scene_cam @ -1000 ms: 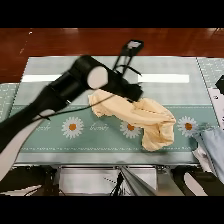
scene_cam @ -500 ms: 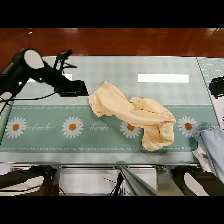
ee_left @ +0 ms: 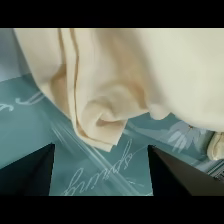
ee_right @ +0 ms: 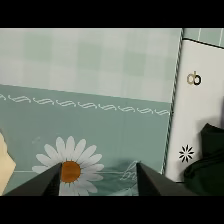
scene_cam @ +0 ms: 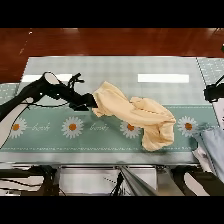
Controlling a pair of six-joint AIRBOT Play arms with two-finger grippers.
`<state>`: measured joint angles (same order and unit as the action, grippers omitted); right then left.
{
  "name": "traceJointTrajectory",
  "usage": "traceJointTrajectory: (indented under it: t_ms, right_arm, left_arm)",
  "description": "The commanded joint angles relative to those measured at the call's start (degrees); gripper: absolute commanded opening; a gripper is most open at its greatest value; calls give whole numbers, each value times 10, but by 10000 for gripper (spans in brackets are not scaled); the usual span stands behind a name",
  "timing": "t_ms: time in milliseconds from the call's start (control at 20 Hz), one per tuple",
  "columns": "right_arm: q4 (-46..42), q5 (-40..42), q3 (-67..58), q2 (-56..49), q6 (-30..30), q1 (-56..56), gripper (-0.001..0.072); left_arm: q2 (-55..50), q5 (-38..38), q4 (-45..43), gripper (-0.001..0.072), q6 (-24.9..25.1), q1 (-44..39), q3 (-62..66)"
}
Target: Fold the shirts.
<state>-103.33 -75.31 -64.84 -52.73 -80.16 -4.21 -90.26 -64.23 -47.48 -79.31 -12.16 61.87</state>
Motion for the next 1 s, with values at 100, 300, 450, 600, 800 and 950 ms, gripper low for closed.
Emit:
traceJointTrajectory:
  t_ms: [100,300,450,600,800,950]
  right_arm:
    - [-21,-23,2,2,-13,0,524]
    - [45,-24,5,2,-12,-108,522]
    - [235,-23,65,2,3,-266,524]
    - [344,-34,202,16,44,-313,613]
    - [363,-54,357,36,92,-273,616]
    - [404,-41,409,36,109,-253,616]
  left_arm:
    - [-58,45,69,194,6,-17,5]
    - [-57,66,70,21,16,-16,7]
    - [-55,51,70,21,39,-16,8]
    - [-48,42,70,20,54,-15,8]
    - [-35,42,70,20,69,-14,8]
    - [-31,37,70,20,82,-14,8]
